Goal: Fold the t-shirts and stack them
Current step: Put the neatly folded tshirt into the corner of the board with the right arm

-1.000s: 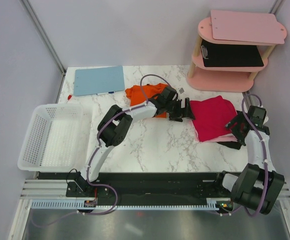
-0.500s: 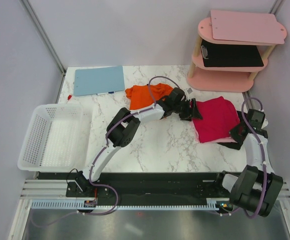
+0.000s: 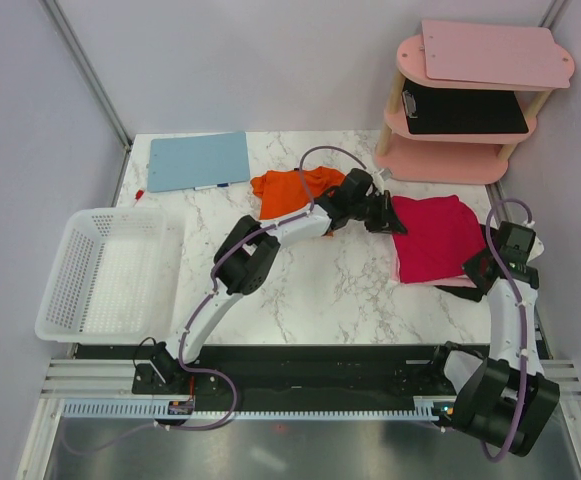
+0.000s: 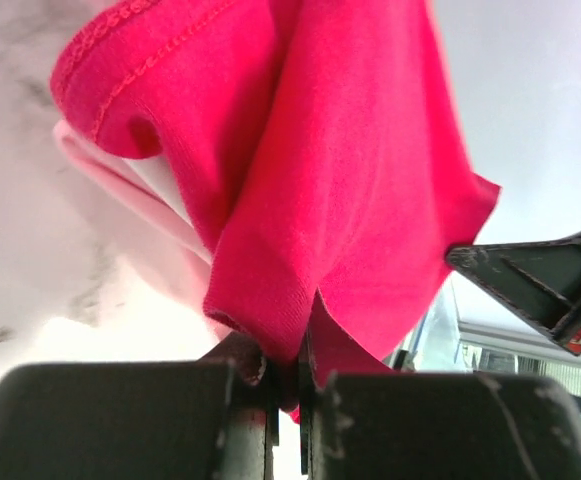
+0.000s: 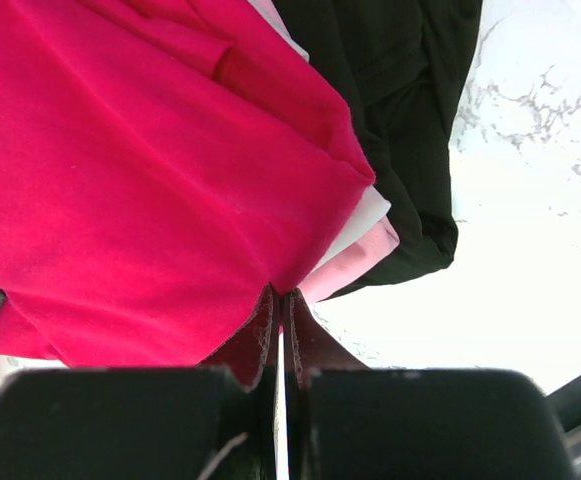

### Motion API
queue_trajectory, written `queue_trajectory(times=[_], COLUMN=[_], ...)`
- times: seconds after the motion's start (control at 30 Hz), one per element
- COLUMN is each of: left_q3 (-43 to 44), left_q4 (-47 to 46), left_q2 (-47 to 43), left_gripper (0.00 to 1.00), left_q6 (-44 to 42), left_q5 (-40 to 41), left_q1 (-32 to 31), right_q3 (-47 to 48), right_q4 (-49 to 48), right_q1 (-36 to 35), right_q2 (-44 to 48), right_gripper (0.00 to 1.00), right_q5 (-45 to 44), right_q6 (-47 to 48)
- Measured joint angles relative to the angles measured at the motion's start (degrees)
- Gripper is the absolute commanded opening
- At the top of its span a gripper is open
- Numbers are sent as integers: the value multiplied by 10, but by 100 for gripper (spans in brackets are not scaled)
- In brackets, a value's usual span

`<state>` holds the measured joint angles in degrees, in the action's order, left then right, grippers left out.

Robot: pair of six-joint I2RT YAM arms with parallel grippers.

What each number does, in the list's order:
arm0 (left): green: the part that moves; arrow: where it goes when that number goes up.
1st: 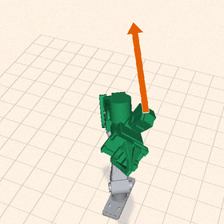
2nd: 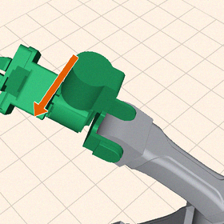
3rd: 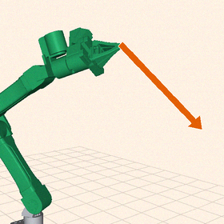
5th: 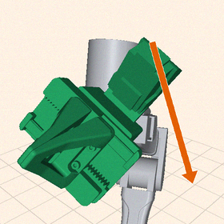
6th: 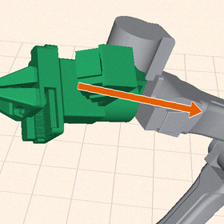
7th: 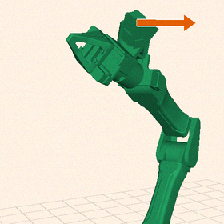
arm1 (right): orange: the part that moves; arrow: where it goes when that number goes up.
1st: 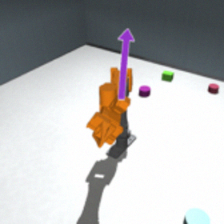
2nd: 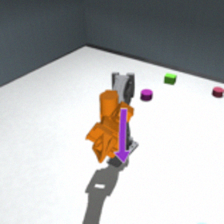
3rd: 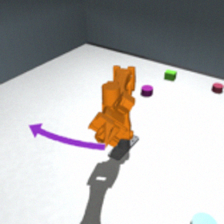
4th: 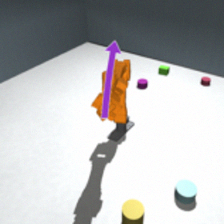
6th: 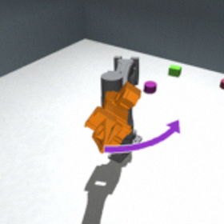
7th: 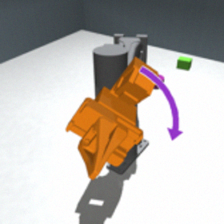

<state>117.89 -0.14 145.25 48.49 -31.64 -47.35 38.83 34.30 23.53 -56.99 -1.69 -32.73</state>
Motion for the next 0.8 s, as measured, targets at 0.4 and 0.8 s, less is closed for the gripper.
queue_trajectory(times=[0.4,0.8], left_q3=[57,-150], left_q4=[6,106], left_q2=[5,-125], left_gripper=[66,100], left_q6=[-16,-120], left_q5=[-5,24], left_q1=[-32,-28], right_q3=[19,33], right_q4=[12,14], right_q1=[3,3], right_q2=[10,-10], right_gripper=[35,98], right_q5=[-3,77], right_q6=[22,70])
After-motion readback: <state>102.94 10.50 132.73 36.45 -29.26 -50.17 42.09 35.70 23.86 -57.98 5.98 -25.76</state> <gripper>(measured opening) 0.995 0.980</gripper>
